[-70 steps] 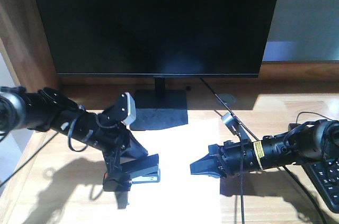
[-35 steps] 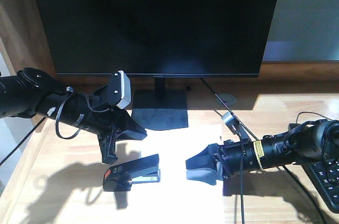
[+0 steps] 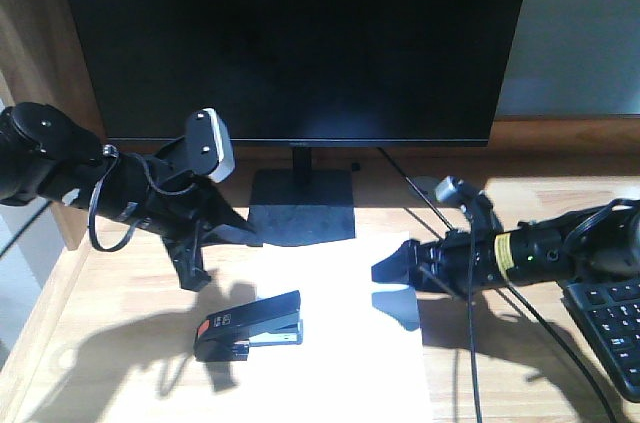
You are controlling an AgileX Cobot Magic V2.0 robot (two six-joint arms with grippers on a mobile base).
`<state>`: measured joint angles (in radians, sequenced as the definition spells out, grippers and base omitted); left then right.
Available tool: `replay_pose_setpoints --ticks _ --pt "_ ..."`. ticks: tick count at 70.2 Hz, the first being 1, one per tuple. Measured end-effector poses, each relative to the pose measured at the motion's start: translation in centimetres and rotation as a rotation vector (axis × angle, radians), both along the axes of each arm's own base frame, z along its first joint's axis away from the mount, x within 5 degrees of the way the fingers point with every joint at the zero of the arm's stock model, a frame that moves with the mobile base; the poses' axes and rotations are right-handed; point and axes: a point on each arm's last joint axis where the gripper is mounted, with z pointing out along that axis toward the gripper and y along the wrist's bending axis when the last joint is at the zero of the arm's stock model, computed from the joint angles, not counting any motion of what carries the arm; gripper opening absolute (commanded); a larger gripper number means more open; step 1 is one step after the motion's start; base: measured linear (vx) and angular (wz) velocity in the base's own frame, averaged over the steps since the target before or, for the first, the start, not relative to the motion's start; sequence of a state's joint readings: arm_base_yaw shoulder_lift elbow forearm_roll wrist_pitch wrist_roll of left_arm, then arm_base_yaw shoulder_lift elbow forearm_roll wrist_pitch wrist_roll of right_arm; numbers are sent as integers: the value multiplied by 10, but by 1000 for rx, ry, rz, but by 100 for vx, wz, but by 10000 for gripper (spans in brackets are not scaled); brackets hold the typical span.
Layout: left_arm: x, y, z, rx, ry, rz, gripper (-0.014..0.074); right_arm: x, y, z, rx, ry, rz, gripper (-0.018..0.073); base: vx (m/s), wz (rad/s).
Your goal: Grab stapler and paper to desk for stapling
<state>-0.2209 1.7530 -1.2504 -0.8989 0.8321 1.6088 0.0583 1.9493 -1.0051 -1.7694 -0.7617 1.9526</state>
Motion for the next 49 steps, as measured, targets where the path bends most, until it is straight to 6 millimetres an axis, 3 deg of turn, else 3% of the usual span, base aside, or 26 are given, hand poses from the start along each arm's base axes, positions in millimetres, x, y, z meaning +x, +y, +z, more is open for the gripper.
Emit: replay_pose_setpoints --ticks 12,28,42,49 --pt "1 16 1 137 30 167 -6 3 -7 23 -68 -97 -72 468 0 0" --pt "-1 43 11 314 54 468 -6 1 -16 55 -145 -225 -151 232 0 0" --pt "-6 61 31 363 8 687 -6 -21 -29 72 -271 -323 -227 -16 0 0" --pt "-13 64 46 314 -8 750 -6 -37 -36 76 -335 -363 -249 -11 0 0"
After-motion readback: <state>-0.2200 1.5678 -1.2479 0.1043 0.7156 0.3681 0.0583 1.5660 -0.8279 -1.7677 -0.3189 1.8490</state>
